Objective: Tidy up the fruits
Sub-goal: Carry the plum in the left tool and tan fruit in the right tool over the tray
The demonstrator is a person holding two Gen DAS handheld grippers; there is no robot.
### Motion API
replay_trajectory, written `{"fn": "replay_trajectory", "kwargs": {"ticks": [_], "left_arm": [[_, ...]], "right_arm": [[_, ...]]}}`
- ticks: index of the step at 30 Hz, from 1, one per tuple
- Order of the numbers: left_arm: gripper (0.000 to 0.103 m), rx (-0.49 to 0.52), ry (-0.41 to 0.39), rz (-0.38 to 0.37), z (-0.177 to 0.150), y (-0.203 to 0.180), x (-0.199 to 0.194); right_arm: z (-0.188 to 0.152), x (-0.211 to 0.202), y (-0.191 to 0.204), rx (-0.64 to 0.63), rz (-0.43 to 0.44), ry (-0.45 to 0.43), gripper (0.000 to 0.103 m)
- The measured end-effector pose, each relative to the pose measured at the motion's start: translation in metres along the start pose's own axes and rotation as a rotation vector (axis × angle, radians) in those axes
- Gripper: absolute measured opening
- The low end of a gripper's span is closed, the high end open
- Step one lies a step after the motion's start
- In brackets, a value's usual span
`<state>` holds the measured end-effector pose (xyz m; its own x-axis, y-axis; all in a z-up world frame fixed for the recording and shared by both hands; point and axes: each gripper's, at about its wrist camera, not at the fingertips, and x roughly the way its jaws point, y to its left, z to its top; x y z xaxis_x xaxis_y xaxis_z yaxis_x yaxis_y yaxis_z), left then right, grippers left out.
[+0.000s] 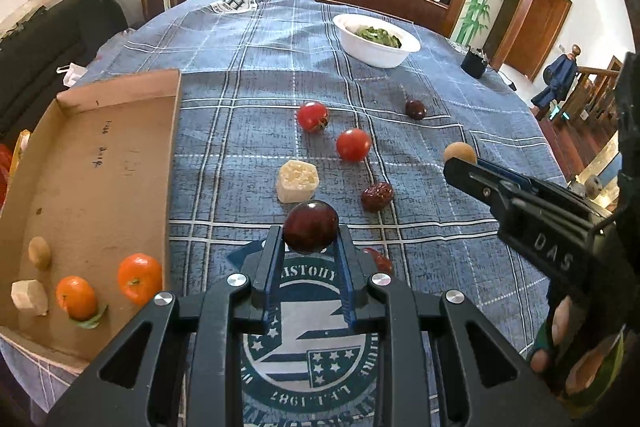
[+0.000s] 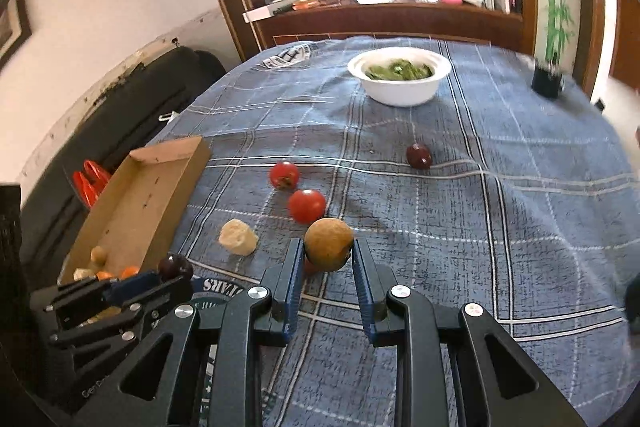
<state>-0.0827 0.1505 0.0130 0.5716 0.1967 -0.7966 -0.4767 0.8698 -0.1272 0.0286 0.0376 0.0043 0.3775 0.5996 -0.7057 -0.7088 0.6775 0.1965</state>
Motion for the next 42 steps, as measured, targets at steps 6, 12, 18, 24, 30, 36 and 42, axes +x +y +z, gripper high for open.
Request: {"fn": "replay_trajectory", "kwargs": {"ticks": [6,12,18,24,30,36,42], "left_arm": [[0.022,-0.015,-0.018,0.015,-0.004,0.008,-0.010],[0.022,-0.033,-0.022,0.028,-0.006,0.019,-0.015],[0.022,-0.046,-0.027,0.039,-0.006,0.027,-0.017],[0.022,-0.057,-0.029,0.046,-0.006,0.034,-0.019],[0.022,-0.066,-0.036,0.051,-0.005,0.040,-0.021],[0.022,-0.091,-0.055,0.069,0.001,0.054,-0.025],[0.022,-0.126,-0.073,0.086,0.003,0.073,-0.031]], "right_arm": [[-0.002,-0.010,0.023,-0.069,-0.038,-0.023,0.025],[-0.004,-0.014,0.036,-0.104,-0.049,-0.023,0.025],[-0.004,-0.017,0.041,-0.116,-0.047,-0.028,0.025],[-0.003,-0.019,0.048,-0.125,-0.032,-0.027,0.025],[-0.004,-0.017,0.055,-0.129,0.002,-0.016,0.025],[0.006,-0.012,0.064,-0.133,0.034,-0.020,0.025],[0.011,-0.011,0.074,-0.143,0.052,-0.023,0.025]]}}
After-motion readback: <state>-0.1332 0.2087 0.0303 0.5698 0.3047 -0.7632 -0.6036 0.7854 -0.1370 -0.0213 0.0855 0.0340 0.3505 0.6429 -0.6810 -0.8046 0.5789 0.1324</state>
